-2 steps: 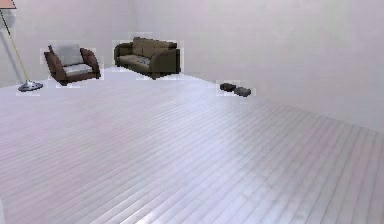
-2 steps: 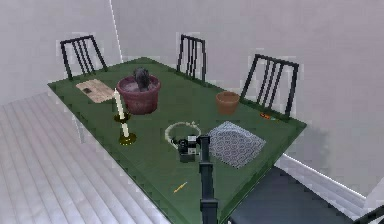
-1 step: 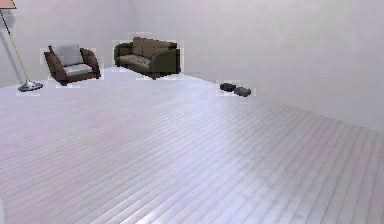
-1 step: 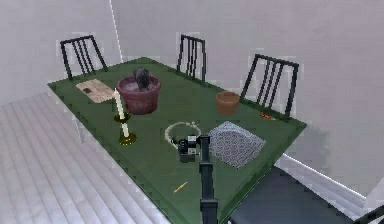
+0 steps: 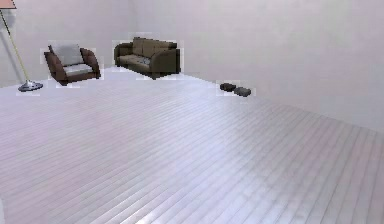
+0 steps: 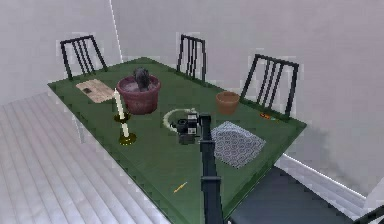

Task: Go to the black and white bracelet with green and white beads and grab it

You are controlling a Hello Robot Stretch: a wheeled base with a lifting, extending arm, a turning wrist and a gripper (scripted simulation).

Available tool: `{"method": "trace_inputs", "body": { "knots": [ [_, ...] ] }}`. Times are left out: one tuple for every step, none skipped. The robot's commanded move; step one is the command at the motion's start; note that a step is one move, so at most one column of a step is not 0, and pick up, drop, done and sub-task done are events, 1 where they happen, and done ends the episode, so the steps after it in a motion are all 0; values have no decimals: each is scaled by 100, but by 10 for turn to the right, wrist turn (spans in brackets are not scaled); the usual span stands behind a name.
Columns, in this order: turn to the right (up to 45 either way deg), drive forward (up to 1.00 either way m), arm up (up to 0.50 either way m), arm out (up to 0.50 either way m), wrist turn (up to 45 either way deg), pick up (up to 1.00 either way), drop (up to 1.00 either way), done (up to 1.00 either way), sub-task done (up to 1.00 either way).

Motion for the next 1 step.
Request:
{"method": "trace_inputs", "body": {
  "knots": [
    [0,0,0,0,0,0,0,100,0]
  ]
}}
